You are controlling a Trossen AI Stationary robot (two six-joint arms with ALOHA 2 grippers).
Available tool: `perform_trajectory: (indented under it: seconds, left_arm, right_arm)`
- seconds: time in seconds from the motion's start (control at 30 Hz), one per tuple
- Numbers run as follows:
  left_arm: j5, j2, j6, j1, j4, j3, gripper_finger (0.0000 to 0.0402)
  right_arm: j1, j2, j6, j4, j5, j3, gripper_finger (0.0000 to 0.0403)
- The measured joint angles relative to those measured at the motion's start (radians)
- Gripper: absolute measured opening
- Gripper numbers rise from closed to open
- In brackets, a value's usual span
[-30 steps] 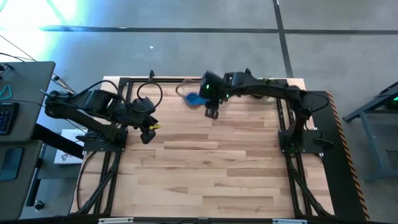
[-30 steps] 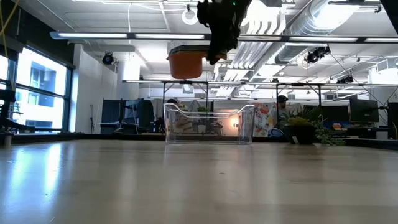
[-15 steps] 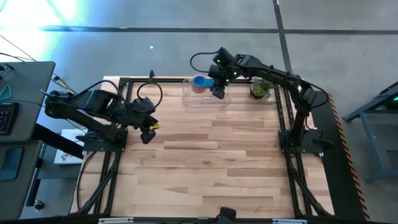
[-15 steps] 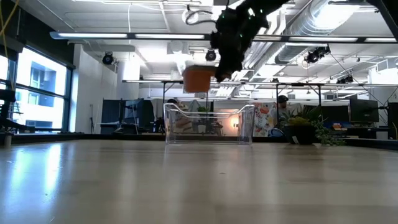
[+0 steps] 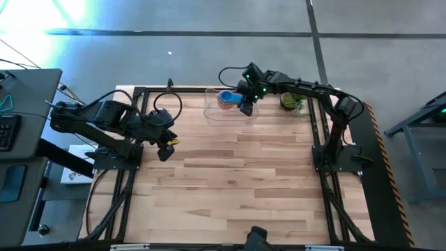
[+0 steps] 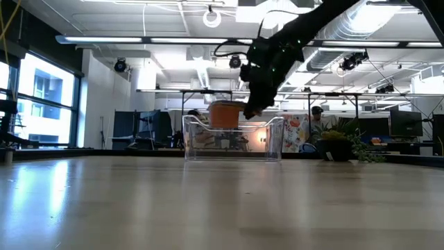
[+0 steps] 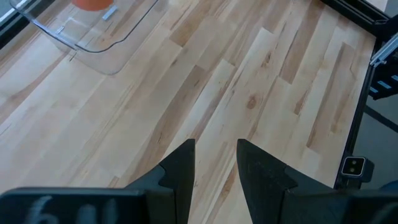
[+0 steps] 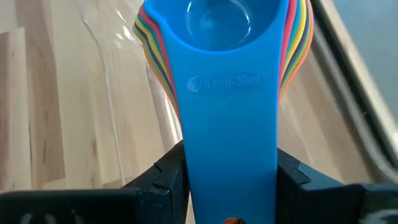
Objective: Nest measuring cups in basket
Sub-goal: Put the nest measuring cups into the transparent bin
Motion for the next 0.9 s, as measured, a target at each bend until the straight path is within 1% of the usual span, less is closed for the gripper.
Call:
perform_trajectory:
  seconds: [0.2, 0.3, 0.6, 0.9]
  left_arm:
    - [0.000, 0.000, 0.000, 0.000, 0.000, 0.000, 0.0111]
    - [0.000, 0.000, 0.000, 0.000, 0.000, 0.000, 0.0111]
    - [0.000, 0.000, 0.000, 0.000, 0.000, 0.000, 0.0111]
    - [0.000, 0.000, 0.000, 0.000, 0.000, 0.000, 0.0111]
  right_arm:
    - [0.000, 0.000, 0.058, 0.114, 0.000, -0.095, 0.0128]
    - [0.000, 0.000, 0.078, 0.131, 0.005, -0.121, 0.0128]
    - [0.008, 0.067, 0.124, 0.158, 0.016, -0.123, 0.0128]
    - [0.010, 0.077, 0.139, 0.147, 0.024, -0.120, 0.0128]
